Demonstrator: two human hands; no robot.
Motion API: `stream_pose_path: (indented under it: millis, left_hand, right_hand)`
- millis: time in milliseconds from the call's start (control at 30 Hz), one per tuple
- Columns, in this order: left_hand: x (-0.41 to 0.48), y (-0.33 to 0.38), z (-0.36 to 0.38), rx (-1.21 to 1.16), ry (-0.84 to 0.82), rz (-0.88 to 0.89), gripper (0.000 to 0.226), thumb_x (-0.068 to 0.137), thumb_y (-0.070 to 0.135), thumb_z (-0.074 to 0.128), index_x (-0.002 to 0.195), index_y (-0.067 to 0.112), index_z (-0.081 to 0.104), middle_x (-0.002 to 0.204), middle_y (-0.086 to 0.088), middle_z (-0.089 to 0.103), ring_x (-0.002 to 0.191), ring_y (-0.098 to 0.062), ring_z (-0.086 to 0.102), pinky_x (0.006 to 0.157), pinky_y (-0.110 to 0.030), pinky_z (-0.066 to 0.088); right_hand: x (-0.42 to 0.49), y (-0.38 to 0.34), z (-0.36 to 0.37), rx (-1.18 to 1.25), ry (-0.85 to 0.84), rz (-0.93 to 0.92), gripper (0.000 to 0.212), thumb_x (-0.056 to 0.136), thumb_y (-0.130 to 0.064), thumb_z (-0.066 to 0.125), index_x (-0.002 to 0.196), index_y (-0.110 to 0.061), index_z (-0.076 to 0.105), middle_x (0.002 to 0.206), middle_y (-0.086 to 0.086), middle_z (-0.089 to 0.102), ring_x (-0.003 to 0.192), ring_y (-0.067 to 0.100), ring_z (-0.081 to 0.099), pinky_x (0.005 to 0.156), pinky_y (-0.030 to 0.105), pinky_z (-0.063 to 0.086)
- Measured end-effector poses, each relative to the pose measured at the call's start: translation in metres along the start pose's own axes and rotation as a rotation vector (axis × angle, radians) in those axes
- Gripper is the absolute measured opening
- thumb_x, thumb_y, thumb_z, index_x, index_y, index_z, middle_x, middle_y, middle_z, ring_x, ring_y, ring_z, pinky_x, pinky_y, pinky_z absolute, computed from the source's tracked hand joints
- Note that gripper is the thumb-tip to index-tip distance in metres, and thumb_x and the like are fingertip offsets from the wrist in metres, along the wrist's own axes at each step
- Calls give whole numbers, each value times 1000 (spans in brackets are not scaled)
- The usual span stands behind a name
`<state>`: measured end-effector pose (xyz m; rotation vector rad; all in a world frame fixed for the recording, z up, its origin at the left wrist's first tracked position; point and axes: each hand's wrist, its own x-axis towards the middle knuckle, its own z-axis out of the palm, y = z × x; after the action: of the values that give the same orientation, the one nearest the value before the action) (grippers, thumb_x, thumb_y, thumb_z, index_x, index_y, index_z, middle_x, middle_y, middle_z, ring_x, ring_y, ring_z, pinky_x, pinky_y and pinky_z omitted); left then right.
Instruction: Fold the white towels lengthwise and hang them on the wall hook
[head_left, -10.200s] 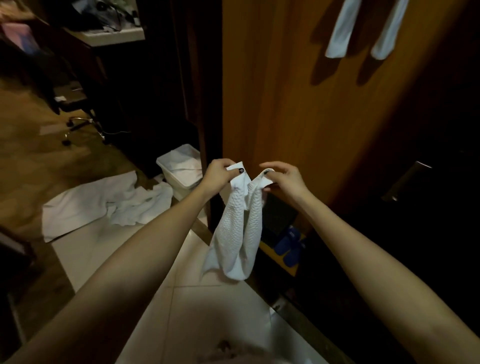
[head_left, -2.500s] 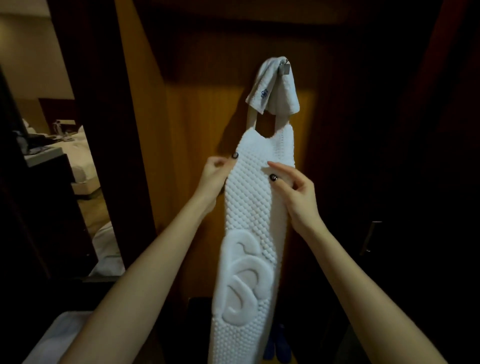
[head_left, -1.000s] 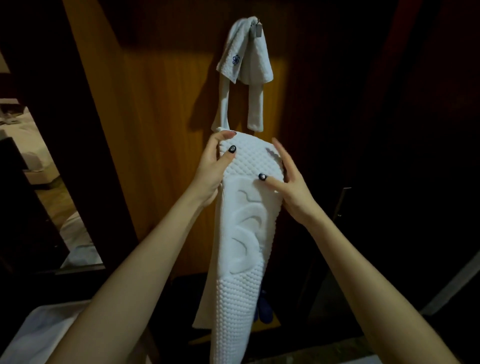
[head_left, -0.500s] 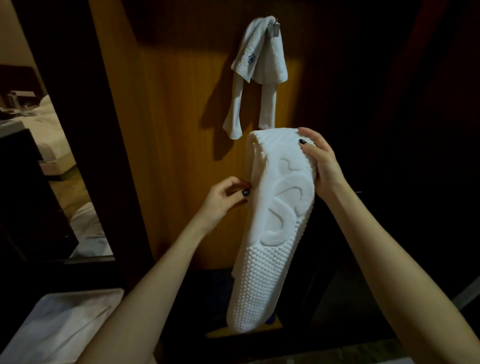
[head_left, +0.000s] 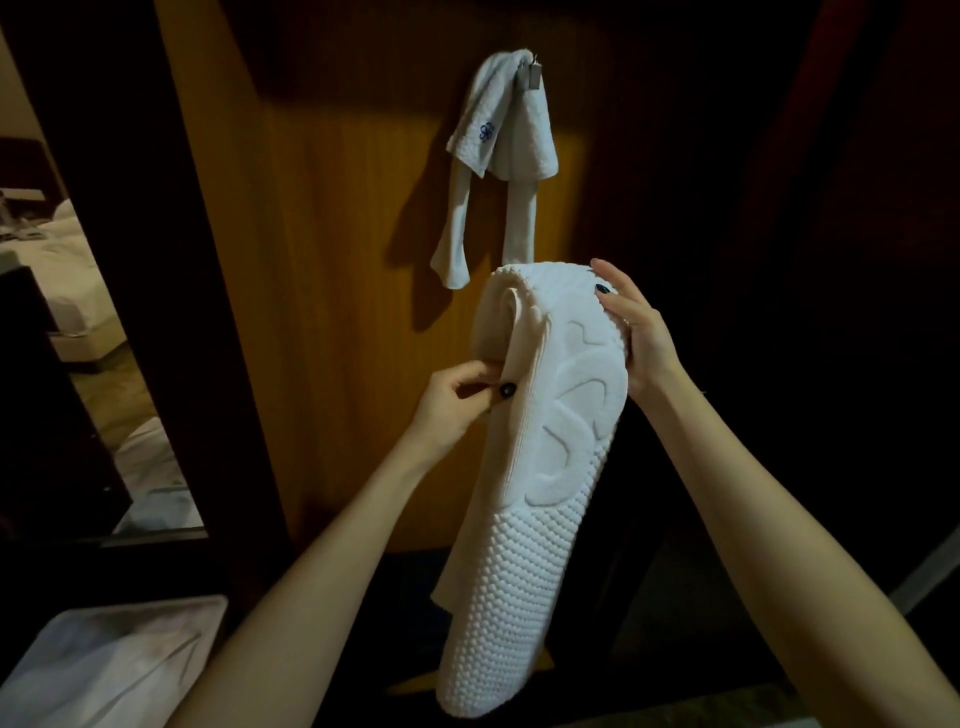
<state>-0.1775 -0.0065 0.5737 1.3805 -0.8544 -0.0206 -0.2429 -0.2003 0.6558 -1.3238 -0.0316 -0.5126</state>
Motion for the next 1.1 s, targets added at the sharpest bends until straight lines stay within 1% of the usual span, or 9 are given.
stream_pose_path:
  millis: [67,200,300,400,600,700,800,933,1100]
  left_hand:
    - [2,1,1,32,-45,-48,14,87,9,65,76,16,71,70,12,67,66,-5,60,62,-22,47]
    - [7,3,1,141,-124,-164,38,88,24,64,71,-10,64,67,-8,52,65,-16,44,63,-28,36]
    - [8,5,0,99,-12,-128,10,83,5,70,74,4,72,64,4,64,62,-9,56,61,-18,43]
    - [5,9,6,-5,90,-96,26,76,-4,73,65,20,68,60,15,66,61,5,59,61,-10,46]
    - [5,21,8,277,155,202,26,83,1,61,88,25,54,79,22,57,74,3,54,67,-14,43]
    - [1,14,9,479,187,349,18,83,-9,56,92,5,63,85,5,57,76,-7,53,68,-17,43]
    - [-6,7,4,392,125,224,20,88,-10,51,89,6,63,86,3,48,76,-3,47,69,-11,37]
    - [-15,0,-2,330,-36,62,16,88,24,61,94,10,56,91,13,41,79,10,46,71,-9,39]
    - [-16,-13,3,317,135,44,18,83,9,71,77,6,54,80,8,46,73,-8,46,65,-27,40]
  right_hand:
    - [1,-1,-1,11,-3,1,31,92,-10,53,111,-32,65,113,-2,65,89,11,70,71,25,56]
    - [2,-2,-3,-10,-5,4,30,92,-11,53,111,-32,64,117,-1,62,93,13,68,73,24,56]
    - [3,-1,-4,-32,18,0,29,92,-12,54,111,-32,64,114,-5,64,91,11,70,71,23,56]
    - [6,-3,-6,3,36,-6,29,91,-12,57,110,-32,65,113,-4,66,91,11,71,71,23,56]
    - [14,-6,-3,0,82,-40,28,89,-12,59,110,-31,64,108,-4,67,87,10,72,69,24,56]
    - [16,-1,2,-20,122,-57,28,90,-10,59,108,-31,65,95,-10,73,83,8,72,66,24,56]
    - [18,3,7,-57,150,-72,28,90,-10,59,106,-31,66,108,-2,69,86,11,71,66,24,56]
    - [20,5,13,-130,167,-88,29,89,-9,59,100,-34,69,119,3,64,99,20,67,68,23,56]
    - [22,5,22,-143,174,-160,32,87,-6,59,98,-33,71,110,-1,67,86,11,71,68,26,58]
